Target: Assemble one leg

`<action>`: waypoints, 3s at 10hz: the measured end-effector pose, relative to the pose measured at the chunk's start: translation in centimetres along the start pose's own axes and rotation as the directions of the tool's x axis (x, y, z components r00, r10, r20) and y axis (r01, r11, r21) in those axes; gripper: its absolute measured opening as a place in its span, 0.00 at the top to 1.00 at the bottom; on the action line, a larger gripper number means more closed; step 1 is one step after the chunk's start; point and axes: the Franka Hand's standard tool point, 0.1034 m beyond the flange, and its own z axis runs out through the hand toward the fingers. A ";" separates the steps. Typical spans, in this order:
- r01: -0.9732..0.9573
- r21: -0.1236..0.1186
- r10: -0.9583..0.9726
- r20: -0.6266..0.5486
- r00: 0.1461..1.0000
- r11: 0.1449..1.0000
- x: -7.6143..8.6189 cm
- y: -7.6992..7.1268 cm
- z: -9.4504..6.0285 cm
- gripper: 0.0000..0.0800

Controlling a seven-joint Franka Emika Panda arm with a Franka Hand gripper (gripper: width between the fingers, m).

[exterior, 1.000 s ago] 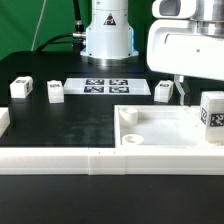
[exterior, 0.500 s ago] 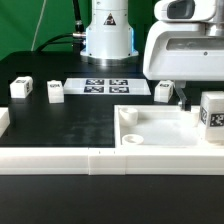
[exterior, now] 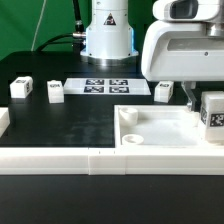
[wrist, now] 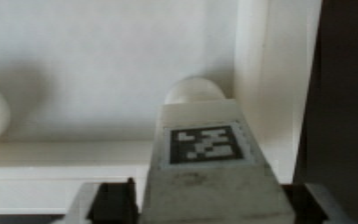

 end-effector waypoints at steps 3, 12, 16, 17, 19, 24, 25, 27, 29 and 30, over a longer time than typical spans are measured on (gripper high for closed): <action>-0.248 0.001 0.248 0.001 0.969 0.969 0.0 0.0 0.1 0.64; -0.944 0.003 0.944 0.018 0.330 0.330 -0.2 -0.1 0.3 0.64; -0.999 0.000 0.998 0.043 0.035 0.035 -0.2 -0.5 0.3 0.64; -0.999 0.000 0.998 0.043 0.039 0.039 -0.2 -0.5 0.3 0.64; -0.995 0.002 0.994 0.043 0.101 0.101 -0.2 -0.4 0.3 0.41; -0.860 0.018 0.860 0.032 0.510 0.509 -0.1 0.1 0.4 0.19; -0.815 0.021 0.814 0.030 0.580 0.580 -0.1 0.0 0.4 0.19; -0.705 0.020 0.705 0.020 0.709 0.709 0.0 -0.2 0.4 0.19; -0.568 0.014 0.568 0.008 0.823 0.823 -0.1 -0.4 0.4 0.19; -0.473 0.008 0.473 0.002 0.881 0.881 -0.1 -0.5 0.4 0.19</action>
Offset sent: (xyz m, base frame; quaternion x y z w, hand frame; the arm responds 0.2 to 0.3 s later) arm -0.0024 -0.0095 -0.0080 -0.0360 0.0079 0.2346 0.9714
